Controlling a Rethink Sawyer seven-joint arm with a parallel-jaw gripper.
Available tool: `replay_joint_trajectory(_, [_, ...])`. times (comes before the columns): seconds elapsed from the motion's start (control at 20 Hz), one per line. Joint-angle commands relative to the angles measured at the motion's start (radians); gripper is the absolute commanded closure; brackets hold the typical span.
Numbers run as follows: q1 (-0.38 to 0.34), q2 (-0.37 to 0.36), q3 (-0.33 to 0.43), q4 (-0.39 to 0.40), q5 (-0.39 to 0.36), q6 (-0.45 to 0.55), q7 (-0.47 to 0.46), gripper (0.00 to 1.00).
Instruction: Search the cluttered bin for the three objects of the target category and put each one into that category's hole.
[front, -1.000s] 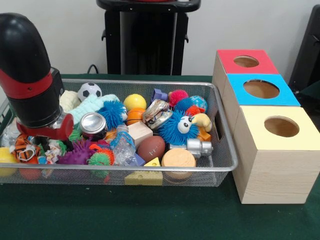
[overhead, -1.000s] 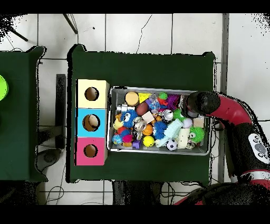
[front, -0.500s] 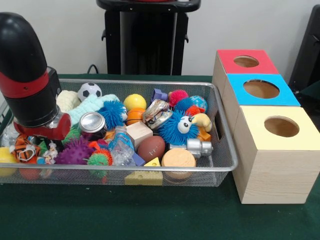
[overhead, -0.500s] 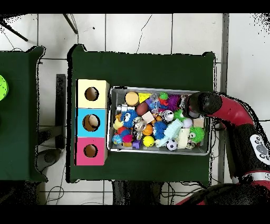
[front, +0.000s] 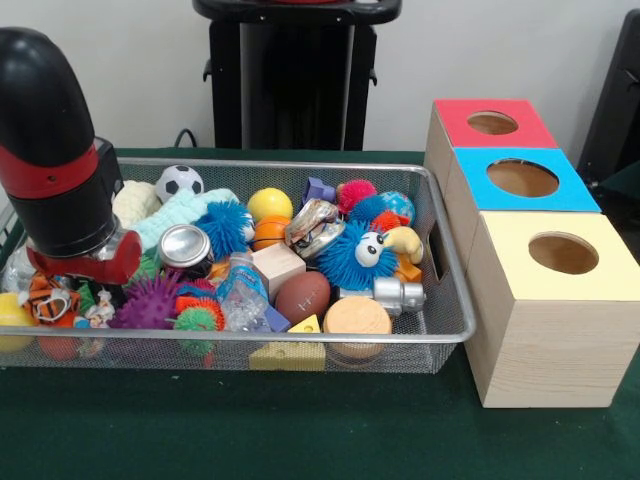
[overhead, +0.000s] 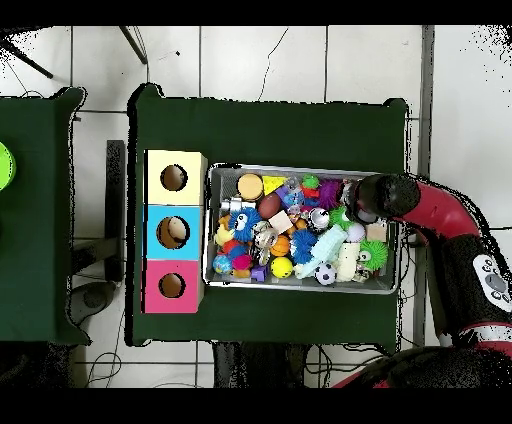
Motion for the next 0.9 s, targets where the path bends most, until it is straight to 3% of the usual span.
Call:
replay_joint_trajectory(0.05, [-0.012, 0.034, 0.04, 0.003, 0.008, -0.112, -0.026, 1.0])
replay_joint_trajectory(0.2, [-0.005, 0.013, 0.034, 0.021, 0.015, -0.102, -0.011, 1.0])
replay_joint_trajectory(0.45, [0.034, -0.169, 0.0, 0.166, 0.05, -0.093, 0.103, 1.0])
replay_joint_trajectory(0.55, [0.043, -0.21, -0.006, 0.191, 0.065, -0.084, 0.126, 1.0])
replay_joint_trajectory(0.9, [0.047, -0.207, -0.013, 0.185, 0.083, -0.091, 0.127, 1.0])
